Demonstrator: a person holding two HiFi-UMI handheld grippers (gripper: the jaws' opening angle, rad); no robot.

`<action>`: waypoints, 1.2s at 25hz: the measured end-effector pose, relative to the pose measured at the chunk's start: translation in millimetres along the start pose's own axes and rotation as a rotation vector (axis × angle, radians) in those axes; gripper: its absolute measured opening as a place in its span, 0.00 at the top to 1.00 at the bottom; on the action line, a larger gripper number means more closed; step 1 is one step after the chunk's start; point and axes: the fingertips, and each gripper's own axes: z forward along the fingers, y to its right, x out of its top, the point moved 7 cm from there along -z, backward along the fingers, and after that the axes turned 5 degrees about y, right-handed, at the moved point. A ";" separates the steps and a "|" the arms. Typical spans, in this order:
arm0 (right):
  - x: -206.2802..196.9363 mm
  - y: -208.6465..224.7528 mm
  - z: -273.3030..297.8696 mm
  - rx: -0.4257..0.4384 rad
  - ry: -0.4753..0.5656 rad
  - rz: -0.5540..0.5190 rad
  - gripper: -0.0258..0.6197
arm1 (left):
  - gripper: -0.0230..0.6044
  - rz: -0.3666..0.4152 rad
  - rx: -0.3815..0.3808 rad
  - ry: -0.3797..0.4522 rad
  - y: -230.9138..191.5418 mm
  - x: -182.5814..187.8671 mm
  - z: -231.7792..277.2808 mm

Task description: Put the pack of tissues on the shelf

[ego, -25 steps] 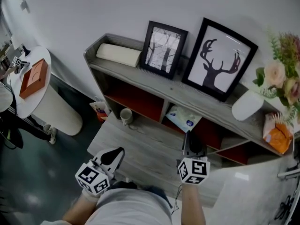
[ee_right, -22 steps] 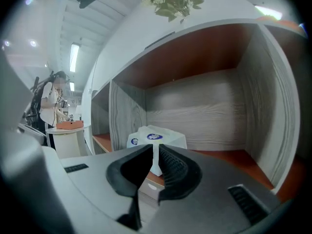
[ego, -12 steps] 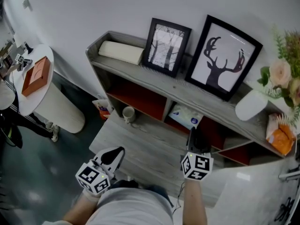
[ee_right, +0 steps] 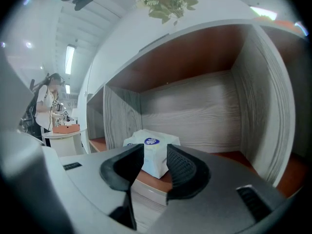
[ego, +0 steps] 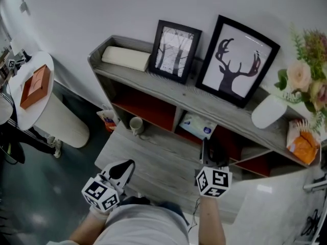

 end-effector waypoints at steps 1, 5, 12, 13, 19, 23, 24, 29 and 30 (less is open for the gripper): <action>3.1 0.0 -3.1 0.003 0.009 0.000 0.74 | 0.92 0.001 -0.011 0.000 0.3 1.0 2.7; 15.1 1.7 -20.0 0.024 0.053 0.024 0.75 | 0.92 0.013 -0.072 0.001 5.7 7.3 18.9; 30.3 4.3 -62.0 0.028 0.098 0.069 0.85 | 0.92 0.050 -0.231 0.005 30.9 17.6 63.8; 31.3 4.6 -68.5 0.023 0.103 0.074 0.85 | 0.92 0.054 -0.255 0.005 36.1 19.2 69.7; 29.3 8.4 -108.5 -0.023 0.115 0.103 0.87 | 0.92 0.070 -0.376 -0.002 66.4 20.6 95.0; 20.8 8.6 -131.4 -0.057 0.113 0.119 0.88 | 0.92 0.078 -0.445 -0.017 86.7 16.9 106.7; 17.5 8.1 -136.9 -0.067 0.111 0.127 0.88 | 0.92 0.079 -0.461 -0.020 91.1 15.1 108.8; -0.2 4.3 -158.9 -0.106 0.090 0.161 0.88 | 0.92 0.082 -0.523 -0.046 111.1 8.5 116.0; -3.0 4.4 -162.3 -0.113 0.086 0.167 0.88 | 0.92 0.082 -0.531 -0.050 113.9 7.0 116.9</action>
